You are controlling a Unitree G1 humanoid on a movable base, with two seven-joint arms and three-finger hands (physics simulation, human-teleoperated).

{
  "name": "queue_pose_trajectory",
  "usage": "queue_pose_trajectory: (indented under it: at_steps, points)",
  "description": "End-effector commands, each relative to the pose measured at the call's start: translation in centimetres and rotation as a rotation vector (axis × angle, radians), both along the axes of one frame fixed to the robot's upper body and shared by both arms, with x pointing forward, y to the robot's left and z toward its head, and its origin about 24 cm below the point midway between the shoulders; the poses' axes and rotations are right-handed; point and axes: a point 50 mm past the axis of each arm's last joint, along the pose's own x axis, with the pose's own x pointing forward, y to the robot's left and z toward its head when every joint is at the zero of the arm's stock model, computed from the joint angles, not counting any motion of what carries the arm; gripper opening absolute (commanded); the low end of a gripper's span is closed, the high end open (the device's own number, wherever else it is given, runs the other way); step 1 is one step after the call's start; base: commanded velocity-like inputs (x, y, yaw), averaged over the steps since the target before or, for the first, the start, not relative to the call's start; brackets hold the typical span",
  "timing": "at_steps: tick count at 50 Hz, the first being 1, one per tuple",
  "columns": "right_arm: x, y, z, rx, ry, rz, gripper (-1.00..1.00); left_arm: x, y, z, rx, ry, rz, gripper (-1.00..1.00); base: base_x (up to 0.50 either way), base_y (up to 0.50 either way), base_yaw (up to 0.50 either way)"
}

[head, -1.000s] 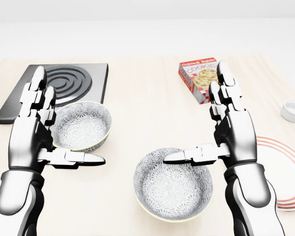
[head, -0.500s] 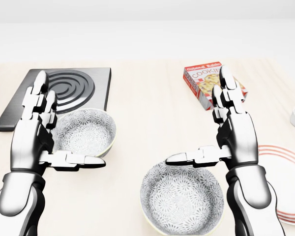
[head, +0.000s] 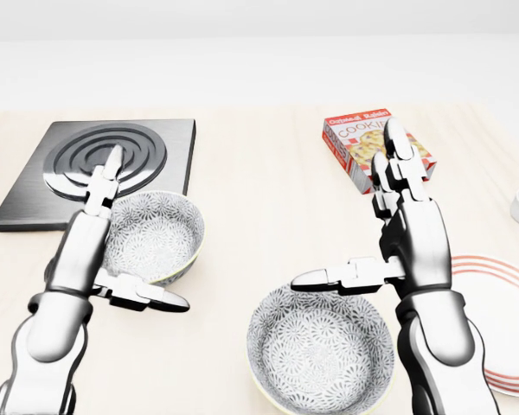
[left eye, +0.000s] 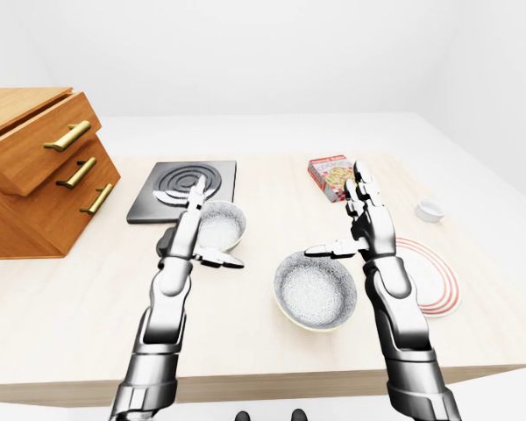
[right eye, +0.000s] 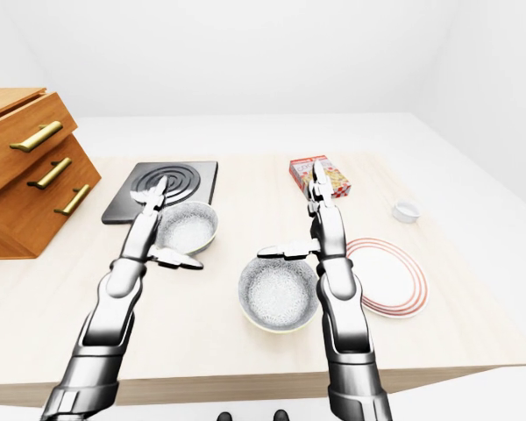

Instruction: Pick the akita bowl from table center and place it on the plate.

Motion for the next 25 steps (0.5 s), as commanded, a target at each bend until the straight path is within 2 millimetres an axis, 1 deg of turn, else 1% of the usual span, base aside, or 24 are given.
queue_pose_trajectory:
  at_steps: [1,6,9,12,14,16,21,25]
  points:
    - [0.2,0.1,-0.1,-0.005,0.007,0.001,1.0,2.0,-0.1,-2.5,0.454,0.094,-0.003,1.0,0.0,0.0,0.0]
    - [0.1,0.1,-0.1,-0.008,0.006,0.003,1.0,2.5,0.0,-3.5,0.574,0.11,0.005,1.0,0.0,0.0,0.0]
    - [0.1,0.1,-0.2,-0.007,0.01,0.001,1.0,2.6,-0.1,-4.5,0.61,0.132,0.0,1.0,0.0,0.0,0.0]
    - [0.1,0.1,-0.3,-0.006,0.014,0.0,1.0,2.8,-0.4,-5.1,0.661,0.122,-0.012,1.0,0.0,0.0,0.0]
    - [0.1,0.1,-0.3,-0.008,0.015,0.001,1.0,3.1,-0.4,-5.7,0.646,0.149,-0.019,1.0,0.0,0.0,0.0]
    - [0.2,0.2,-0.3,-0.009,0.014,0.003,1.0,3.6,-0.4,-6.6,0.706,0.174,-0.011,1.0,0.0,0.0,0.0]
    - [0.2,0.2,-0.4,-0.01,0.016,0.005,1.0,4.5,0.0,-7.4,0.78,0.213,0.011,1.0,0.0,0.0,0.0]
    - [0.0,0.2,-0.5,-0.013,0.021,0.009,1.0,5.3,0.6,-7.7,0.853,0.236,0.034,1.0,0.0,0.0,0.0]
